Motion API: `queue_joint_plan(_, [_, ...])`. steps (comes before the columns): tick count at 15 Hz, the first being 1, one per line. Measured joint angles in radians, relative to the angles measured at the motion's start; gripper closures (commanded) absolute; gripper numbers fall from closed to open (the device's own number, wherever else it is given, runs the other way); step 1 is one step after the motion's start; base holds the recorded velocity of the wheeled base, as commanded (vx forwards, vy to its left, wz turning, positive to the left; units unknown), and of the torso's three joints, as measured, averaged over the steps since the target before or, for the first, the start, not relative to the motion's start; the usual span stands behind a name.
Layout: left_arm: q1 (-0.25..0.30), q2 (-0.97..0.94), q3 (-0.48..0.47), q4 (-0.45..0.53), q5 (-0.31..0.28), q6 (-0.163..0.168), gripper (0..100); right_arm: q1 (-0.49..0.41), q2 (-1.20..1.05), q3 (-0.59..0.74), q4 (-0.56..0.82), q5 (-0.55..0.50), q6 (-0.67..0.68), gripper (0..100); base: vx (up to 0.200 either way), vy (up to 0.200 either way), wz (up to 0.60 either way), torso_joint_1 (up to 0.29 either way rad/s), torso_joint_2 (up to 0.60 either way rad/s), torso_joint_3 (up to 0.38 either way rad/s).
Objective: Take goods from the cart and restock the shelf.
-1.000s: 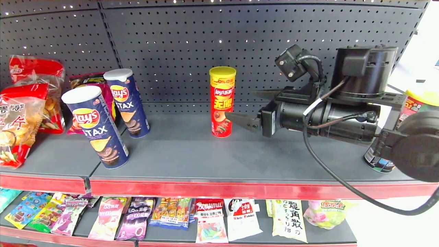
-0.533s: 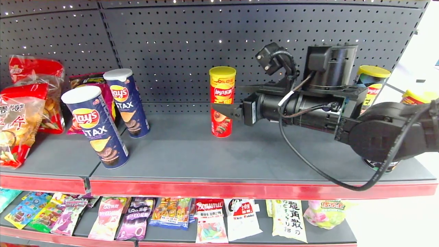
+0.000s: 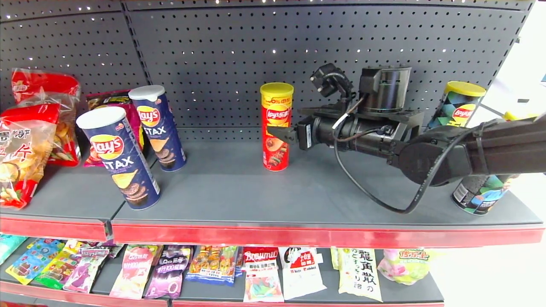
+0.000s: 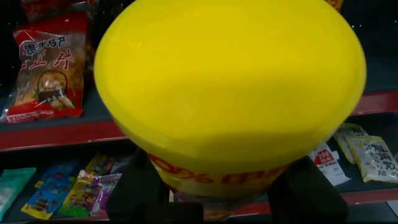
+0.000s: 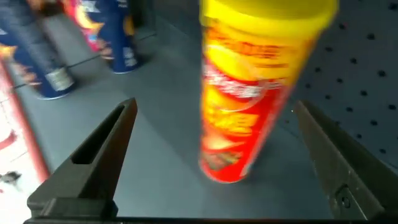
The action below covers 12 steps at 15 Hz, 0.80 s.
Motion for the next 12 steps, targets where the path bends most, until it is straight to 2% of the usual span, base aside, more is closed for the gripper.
queue_joint_plan(12, [0.000,0.017,0.001,0.000,-0.001,0.000,100,-0.020,0.132,-0.170,0.001,0.002,0.000,0,0.000,0.000,0.00,0.000,0.00,0.000])
